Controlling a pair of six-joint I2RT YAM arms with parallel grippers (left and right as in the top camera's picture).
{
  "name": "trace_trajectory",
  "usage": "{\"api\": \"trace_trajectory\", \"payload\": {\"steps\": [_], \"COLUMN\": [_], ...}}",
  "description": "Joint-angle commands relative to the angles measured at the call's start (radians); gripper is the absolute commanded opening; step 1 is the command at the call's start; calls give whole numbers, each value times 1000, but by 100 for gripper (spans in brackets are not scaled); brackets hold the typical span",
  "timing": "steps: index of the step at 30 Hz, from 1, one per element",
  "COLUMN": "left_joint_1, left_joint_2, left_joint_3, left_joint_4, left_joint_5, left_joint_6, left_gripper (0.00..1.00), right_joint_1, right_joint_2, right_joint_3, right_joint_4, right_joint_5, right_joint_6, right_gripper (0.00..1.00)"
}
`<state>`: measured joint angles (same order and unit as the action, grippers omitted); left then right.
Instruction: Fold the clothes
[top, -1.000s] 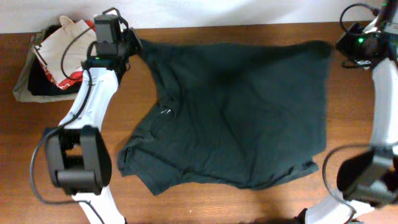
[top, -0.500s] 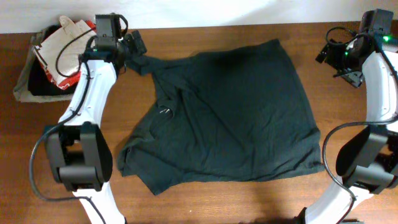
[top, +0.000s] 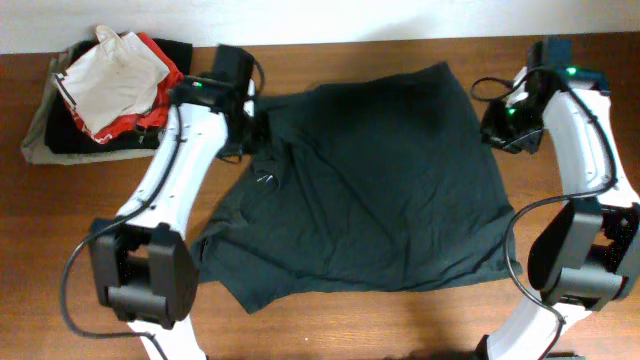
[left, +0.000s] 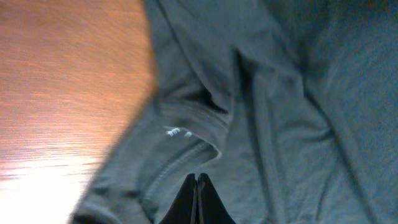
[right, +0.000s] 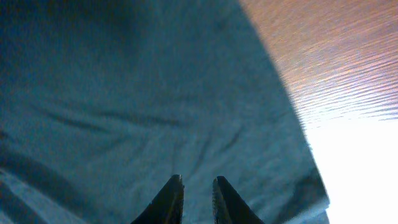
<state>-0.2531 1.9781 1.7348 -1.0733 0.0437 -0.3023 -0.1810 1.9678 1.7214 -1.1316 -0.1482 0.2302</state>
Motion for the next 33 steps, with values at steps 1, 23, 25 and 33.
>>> {"api": "trace_trajectory", "payload": {"steps": [1, 23, 25, 33], "left_joint_1": [-60, 61, 98, 237], "left_joint_2": [88, 301, 301, 300], "left_joint_3": [-53, -53, -53, -51], "left_joint_4": [19, 165, 179, 198], "left_joint_5": [43, -186, -209, -232], "left_joint_6": [5, 5, 5, 5], "left_gripper": [1, 1, 1, 2], "right_joint_1": [18, 17, 17, 16], "right_joint_2": [-24, -14, -14, -14], "right_joint_3": [-89, -416, -416, -416], "right_joint_4": [47, 324, 324, 328], "right_joint_5": [-2, 105, 135, 209], "right_joint_6": [-9, 78, 92, 127], "right_gripper": [19, 4, 4, 4]}}
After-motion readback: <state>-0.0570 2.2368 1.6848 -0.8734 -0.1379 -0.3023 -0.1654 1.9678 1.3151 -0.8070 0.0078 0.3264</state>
